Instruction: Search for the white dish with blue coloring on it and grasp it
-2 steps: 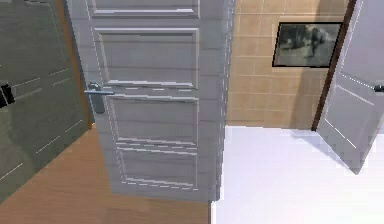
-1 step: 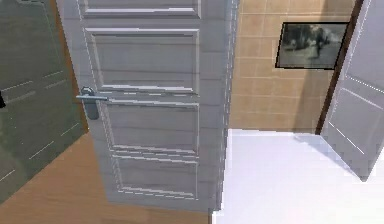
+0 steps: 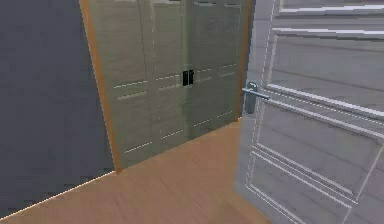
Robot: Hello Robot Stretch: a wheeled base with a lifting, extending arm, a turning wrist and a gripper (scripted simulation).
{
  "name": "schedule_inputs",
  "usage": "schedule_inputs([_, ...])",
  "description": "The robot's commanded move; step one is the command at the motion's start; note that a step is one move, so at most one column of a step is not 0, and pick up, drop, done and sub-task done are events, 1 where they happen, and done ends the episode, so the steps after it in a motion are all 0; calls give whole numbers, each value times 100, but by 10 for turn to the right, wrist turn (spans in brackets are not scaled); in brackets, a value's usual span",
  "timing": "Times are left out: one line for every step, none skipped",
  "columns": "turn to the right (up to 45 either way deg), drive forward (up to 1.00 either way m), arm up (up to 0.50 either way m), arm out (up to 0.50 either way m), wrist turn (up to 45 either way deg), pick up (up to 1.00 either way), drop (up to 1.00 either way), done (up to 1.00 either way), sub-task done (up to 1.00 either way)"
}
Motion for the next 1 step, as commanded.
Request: schedule_inputs([-60, 0, 0, 0, 0, 0, 0, 0, 0])
